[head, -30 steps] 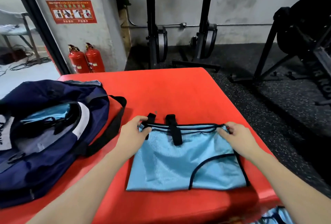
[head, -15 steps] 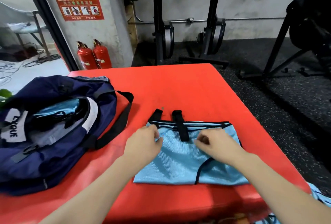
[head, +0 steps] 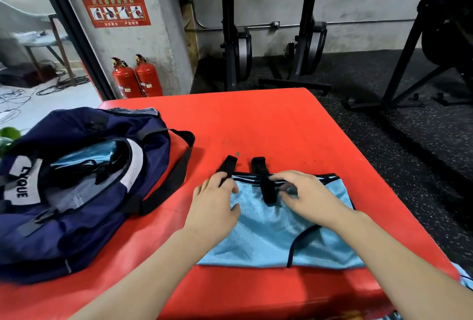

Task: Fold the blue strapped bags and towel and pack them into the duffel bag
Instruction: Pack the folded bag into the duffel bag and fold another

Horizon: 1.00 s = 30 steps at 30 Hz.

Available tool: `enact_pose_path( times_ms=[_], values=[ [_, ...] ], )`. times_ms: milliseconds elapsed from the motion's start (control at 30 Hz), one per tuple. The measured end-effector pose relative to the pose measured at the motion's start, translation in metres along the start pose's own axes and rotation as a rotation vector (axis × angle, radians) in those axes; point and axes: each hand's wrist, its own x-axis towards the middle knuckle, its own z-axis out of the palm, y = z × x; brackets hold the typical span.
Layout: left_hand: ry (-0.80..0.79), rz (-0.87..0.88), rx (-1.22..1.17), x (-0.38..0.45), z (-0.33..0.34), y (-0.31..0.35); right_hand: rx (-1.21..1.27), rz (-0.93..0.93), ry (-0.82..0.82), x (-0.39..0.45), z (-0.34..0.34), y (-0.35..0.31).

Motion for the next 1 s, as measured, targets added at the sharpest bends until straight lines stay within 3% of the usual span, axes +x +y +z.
enact_pose_path(
  times_ms=[167,367,433,533,667,833,1000],
  values=[
    [0.069,0.002,0.061,0.014,0.005,-0.008,-0.023,0.097,-0.010,0.010,0.009,-0.002],
    [0.327,-0.058,-0.426,0.025,0.001,0.000,0.086,0.244,0.262,0.022,0.010,-0.015],
    [0.362,-0.113,-0.509,0.027,0.001,0.000,0.275,0.291,0.294,0.024,0.007,-0.024],
    [0.313,-0.091,-0.449,0.031,0.008,-0.006,0.570,0.336,0.258,0.027,0.008,-0.030],
    [0.208,-0.002,-0.366,0.033,0.019,-0.017,0.349,0.231,0.199,0.031,0.018,-0.019],
    [0.016,0.012,-0.096,0.028,0.025,-0.027,0.071,0.011,0.101,0.027,0.024,-0.013],
    [-0.028,-0.004,-0.017,0.027,0.022,-0.024,-0.337,0.054,0.138,0.026,0.019,-0.008]
  ],
)
